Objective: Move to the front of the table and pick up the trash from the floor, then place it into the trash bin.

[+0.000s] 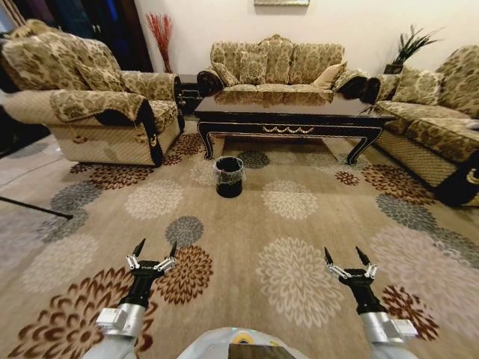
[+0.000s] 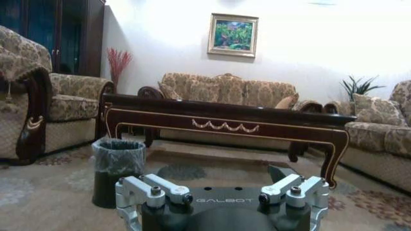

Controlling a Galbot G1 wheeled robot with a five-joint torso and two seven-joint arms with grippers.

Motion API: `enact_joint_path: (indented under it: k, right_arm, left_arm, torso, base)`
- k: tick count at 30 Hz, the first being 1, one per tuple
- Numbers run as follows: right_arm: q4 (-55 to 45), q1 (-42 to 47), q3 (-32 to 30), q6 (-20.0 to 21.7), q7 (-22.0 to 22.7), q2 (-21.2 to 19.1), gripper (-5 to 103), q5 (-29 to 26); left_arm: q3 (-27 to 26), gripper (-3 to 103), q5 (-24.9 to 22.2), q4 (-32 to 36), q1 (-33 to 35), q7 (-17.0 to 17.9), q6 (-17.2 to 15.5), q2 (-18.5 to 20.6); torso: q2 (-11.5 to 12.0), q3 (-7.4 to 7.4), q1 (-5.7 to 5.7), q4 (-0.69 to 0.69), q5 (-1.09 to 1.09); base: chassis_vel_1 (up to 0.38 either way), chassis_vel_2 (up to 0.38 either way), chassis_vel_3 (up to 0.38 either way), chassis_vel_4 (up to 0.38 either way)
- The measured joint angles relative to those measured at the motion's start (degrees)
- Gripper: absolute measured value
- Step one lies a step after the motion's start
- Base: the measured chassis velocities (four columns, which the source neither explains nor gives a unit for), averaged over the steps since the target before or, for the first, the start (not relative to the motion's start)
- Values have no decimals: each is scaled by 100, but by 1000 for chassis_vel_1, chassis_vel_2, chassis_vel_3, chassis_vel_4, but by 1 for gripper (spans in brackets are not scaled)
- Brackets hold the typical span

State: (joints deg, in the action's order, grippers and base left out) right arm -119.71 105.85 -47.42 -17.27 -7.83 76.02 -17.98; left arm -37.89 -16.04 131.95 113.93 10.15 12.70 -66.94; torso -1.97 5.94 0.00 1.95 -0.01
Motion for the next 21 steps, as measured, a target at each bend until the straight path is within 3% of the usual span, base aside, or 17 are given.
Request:
enact_joint_path:
  k: [21]
  right_arm:
    - [0, 0, 0, 0, 0, 0, 100, 0]
  left_arm:
    - [0, 100, 0, 0, 0, 0, 0, 0]
  torso:
    - [1, 0, 0, -1, 0]
  base:
    - [197, -187, -193, 187]
